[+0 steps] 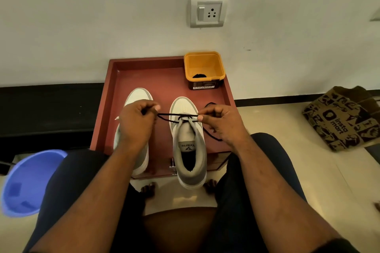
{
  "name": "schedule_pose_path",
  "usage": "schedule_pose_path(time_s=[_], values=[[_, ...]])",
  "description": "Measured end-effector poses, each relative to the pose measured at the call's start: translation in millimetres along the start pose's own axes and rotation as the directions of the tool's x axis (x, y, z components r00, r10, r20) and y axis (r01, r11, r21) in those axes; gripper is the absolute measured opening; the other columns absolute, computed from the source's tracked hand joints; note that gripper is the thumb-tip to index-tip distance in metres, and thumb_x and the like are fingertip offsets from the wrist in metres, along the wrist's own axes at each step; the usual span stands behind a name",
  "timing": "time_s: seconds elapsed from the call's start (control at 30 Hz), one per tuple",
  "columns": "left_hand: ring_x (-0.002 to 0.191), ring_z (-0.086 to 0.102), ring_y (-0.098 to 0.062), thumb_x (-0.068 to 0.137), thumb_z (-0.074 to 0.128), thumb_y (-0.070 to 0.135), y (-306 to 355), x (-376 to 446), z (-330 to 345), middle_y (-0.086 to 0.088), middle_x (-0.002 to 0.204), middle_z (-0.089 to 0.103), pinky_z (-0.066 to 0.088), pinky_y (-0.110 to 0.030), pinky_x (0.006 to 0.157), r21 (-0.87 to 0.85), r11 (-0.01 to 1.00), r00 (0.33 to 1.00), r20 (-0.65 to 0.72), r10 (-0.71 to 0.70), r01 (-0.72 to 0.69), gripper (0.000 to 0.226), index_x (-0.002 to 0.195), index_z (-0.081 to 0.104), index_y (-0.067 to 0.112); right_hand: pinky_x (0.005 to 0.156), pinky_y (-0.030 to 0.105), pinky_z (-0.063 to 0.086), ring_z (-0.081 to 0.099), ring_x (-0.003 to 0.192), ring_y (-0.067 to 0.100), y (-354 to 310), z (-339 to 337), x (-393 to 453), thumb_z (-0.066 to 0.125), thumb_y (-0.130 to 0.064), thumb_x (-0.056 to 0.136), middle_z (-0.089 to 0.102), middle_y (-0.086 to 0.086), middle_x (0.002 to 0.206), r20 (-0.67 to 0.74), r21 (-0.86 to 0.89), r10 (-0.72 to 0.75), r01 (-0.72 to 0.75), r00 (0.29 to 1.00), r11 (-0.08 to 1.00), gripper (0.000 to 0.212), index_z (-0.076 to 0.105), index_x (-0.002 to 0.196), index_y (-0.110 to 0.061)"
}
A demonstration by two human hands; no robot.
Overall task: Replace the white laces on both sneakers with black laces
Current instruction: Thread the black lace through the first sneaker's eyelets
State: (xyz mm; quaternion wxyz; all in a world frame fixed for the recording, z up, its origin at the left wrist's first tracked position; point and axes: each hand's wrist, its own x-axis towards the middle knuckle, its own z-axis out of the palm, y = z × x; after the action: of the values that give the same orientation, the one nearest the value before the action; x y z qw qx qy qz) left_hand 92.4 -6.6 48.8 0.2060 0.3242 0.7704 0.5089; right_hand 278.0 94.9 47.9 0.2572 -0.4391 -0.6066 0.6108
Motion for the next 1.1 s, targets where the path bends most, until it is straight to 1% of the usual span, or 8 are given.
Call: schedule_pose_path(time_s=[0.07, 0.23, 0.37, 0.53, 0.7, 0.9, 1.0, 1.1], values=[[0.064, 0.065, -0.011, 0.092, 0.064, 0.015, 3.5, 0.3, -4.4, -0.005, 0.09, 0.072, 0.057, -0.025, 0.059, 0.041, 0.999, 1.0, 0.022, 0.001, -0.002, 0.017, 0.107, 0.07, 0.02, 0.049, 0.012, 0.042, 0.05, 0.049, -0.003, -0.3, 2.5, 1.3, 0.074, -0.001, 0.08, 0.063, 0.001, 0.069, -0.008, 0.017, -0.012, 0.012, 1.0, 1.0, 0.017, 0.072, 0.096, 0.002], [0.05, 0.063, -0.009, 0.085, 0.069, 0.001, 21.2, -20.3, 30.5, 0.0, 0.085, 0.069, 0.053, -0.026, 0.044, -0.089, 0.993, 0.917, 0.398, -0.034, 0.075, 0.04, 0.121, 0.065, 0.018, 0.054, 0.019, 0.045, 0.053, 0.057, 0.004, 2.3, 11.6, 1.6, 0.074, -0.004, 0.08, 0.064, -0.008, 0.066, 0.016, -0.008, -0.007, 0.007, 1.0, 1.0, 0.013, 0.074, 0.093, -0.003], [0.045, 0.058, -0.007, 0.086, 0.066, -0.002, 10.9, -12.1, 32.7, -0.002, 0.06, 0.065, 0.05, -0.022, 0.046, -0.067, 0.994, 0.968, 0.241, -0.072, 0.09, 0.013, 0.091, 0.073, 0.007, 0.052, 0.019, 0.044, 0.052, 0.053, 0.003, 2.9, 2.9, 4.3, 0.073, 0.0, 0.079, 0.066, 0.005, 0.072, -0.026, 0.105, 0.012, -0.009, 1.0, 0.994, 0.017, 0.072, 0.096, 0.002], [0.064, 0.068, -0.006, 0.084, 0.065, -0.009, 17.1, -14.1, 31.6, 0.0, 0.094, 0.07, 0.054, -0.018, 0.056, -0.126, 0.991, 0.954, 0.298, -0.014, 0.054, 0.034, 0.113, 0.067, 0.01, 0.054, 0.016, 0.047, 0.057, 0.056, -0.001, 5.6, 9.8, 6.4, 0.072, -0.001, 0.081, 0.066, -0.004, 0.069, 0.036, 0.065, 0.007, -0.009, 0.999, 0.998, 0.012, 0.073, 0.093, -0.001], [0.083, 0.072, -0.011, 0.079, 0.073, -0.003, 17.8, -13.8, 43.0, 0.005, 0.085, 0.075, 0.055, -0.026, 0.079, -0.143, 0.988, 0.943, 0.314, 0.108, -0.065, 0.027, 0.089, 0.075, 0.022, 0.055, 0.017, 0.049, 0.06, 0.062, 0.01, 8.7, 9.5, 9.4, 0.071, -0.001, 0.082, 0.069, 0.005, 0.073, 0.014, 0.197, 0.018, -0.021, 1.0, 0.98, 0.009, 0.073, 0.09, -0.004], [0.07, 0.059, 0.002, 0.086, 0.068, 0.005, 6.9, -5.5, 49.7, 0.015, 0.077, 0.064, 0.047, -0.015, 0.067, 0.096, 0.973, 0.954, 0.239, 0.181, -0.209, 0.018, 0.085, 0.073, 0.022, 0.058, 0.022, 0.052, 0.062, 0.061, 0.012, 14.7, 10.5, 15.3, 0.069, -0.001, 0.084, 0.069, 0.007, 0.075, -0.048, 0.244, 0.064, -0.05, 0.997, 0.969, 0.007, 0.071, 0.087, -0.007], [0.08, 0.063, -0.012, 0.088, 0.062, 0.011, -11.7, 4.4, 52.1, 0.004, 0.086, 0.07, 0.051, -0.031, 0.077, 0.257, 0.951, 0.963, 0.247, 0.104, -0.169, 0.014, 0.092, 0.075, 0.014, 0.067, 0.027, 0.054, 0.064, 0.068, 0.012, 29.3, 11.2, 22.5, 0.07, -0.017, 0.086, 0.07, 0.0, 0.077, -0.161, -0.111, 0.038, -0.056, 0.986, 0.992, 0.007, 0.072, 0.086, -0.011], [0.096, 0.063, -0.023, 0.085, 0.058, 0.028, -22.2, 2.2, 56.8, 0.002, 0.098, 0.072, 0.049, -0.043, 0.088, 0.412, 0.898, 0.958, 0.286, 0.029, -0.151, 0.02, 0.093, 0.076, 0.025, 0.077, 0.03, 0.053, 0.064, 0.085, 0.014, 44.0, 19.8, 21.4, 0.072, -0.036, 0.081, 0.071, 0.0, 0.092, -0.017, -0.507, 0.049, -0.05, 0.999, 0.86, 0.029, 0.074, 0.098, -0.014]])
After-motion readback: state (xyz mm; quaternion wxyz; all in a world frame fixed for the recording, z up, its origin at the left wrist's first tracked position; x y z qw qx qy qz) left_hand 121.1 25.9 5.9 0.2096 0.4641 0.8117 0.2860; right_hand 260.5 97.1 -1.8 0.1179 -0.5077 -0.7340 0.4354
